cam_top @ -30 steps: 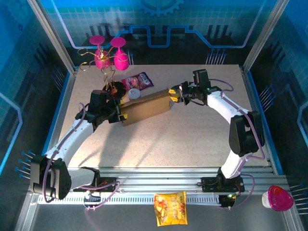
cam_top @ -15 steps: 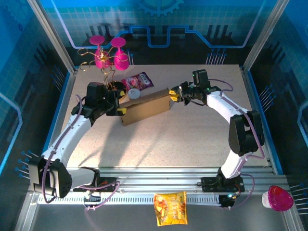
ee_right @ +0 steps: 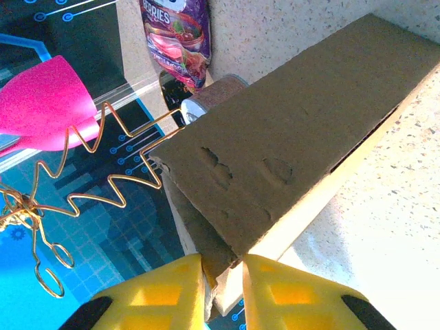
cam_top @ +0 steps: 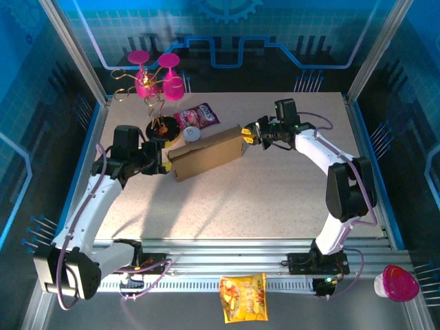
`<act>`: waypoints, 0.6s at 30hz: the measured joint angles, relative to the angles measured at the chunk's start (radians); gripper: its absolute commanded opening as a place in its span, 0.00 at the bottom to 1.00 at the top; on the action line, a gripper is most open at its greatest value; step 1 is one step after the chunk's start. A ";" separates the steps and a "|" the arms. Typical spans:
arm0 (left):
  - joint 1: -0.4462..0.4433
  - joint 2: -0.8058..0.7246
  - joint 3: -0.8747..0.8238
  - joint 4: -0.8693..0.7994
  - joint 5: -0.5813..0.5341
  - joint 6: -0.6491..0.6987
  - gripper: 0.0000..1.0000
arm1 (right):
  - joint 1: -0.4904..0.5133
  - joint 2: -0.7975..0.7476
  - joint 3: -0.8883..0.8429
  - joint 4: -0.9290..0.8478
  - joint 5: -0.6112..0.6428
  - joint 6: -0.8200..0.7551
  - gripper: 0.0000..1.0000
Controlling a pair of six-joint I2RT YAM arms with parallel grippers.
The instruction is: Fold the paper box
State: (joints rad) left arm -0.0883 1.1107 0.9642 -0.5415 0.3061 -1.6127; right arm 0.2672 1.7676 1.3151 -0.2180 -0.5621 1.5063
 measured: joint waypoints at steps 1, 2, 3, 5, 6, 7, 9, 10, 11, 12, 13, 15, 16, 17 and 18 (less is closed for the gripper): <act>0.003 0.002 -0.010 0.006 0.005 0.000 0.54 | 0.000 0.000 0.000 0.000 0.001 0.000 0.21; 0.005 0.005 -0.019 0.011 0.008 0.000 0.52 | 0.000 0.000 0.000 0.000 0.001 0.000 0.21; 0.005 0.011 -0.024 0.016 0.013 0.001 0.50 | 0.000 0.000 0.000 0.000 0.001 0.000 0.21; 0.006 0.029 -0.027 0.028 0.023 0.003 0.46 | 0.000 0.000 0.000 0.000 0.001 0.000 0.21; 0.006 0.034 -0.029 0.034 0.024 0.008 0.44 | 0.000 0.000 0.000 0.000 0.001 0.000 0.21; 0.006 0.035 -0.033 0.041 0.025 0.013 0.42 | 0.000 0.000 0.000 0.000 0.002 0.000 0.21; 0.006 0.035 -0.043 0.047 0.028 0.018 0.39 | 0.000 0.000 0.000 0.000 0.002 0.000 0.20; 0.006 0.035 -0.051 0.053 0.030 0.018 0.37 | 0.000 0.000 0.000 0.000 0.002 0.000 0.20; 0.006 0.035 -0.058 0.054 0.031 0.019 0.37 | 0.000 0.000 0.000 -0.001 0.002 0.000 0.20; 0.006 0.035 -0.065 0.054 0.032 0.019 0.36 | 0.000 0.000 0.000 -0.001 0.002 0.000 0.20; 0.006 0.035 -0.075 0.054 0.032 0.019 0.35 | 0.000 0.000 0.000 -0.001 0.002 0.000 0.20; 0.006 0.035 -0.090 0.058 0.033 0.019 0.34 | 0.000 0.000 0.000 -0.001 0.001 0.000 0.19; 0.006 0.035 -0.097 0.064 0.035 0.019 0.34 | 0.000 0.000 0.000 -0.002 0.001 0.000 0.18; 0.006 0.035 -0.101 0.068 0.036 0.019 0.33 | 0.000 0.000 0.000 -0.002 0.001 0.000 0.18; 0.006 0.035 -0.104 0.073 0.037 0.019 0.33 | 0.000 0.000 0.000 -0.002 0.002 0.000 0.17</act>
State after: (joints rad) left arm -0.0822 1.1454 0.8600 -0.4686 0.3428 -1.5932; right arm 0.2676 1.7676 1.3155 -0.2199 -0.5606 1.5066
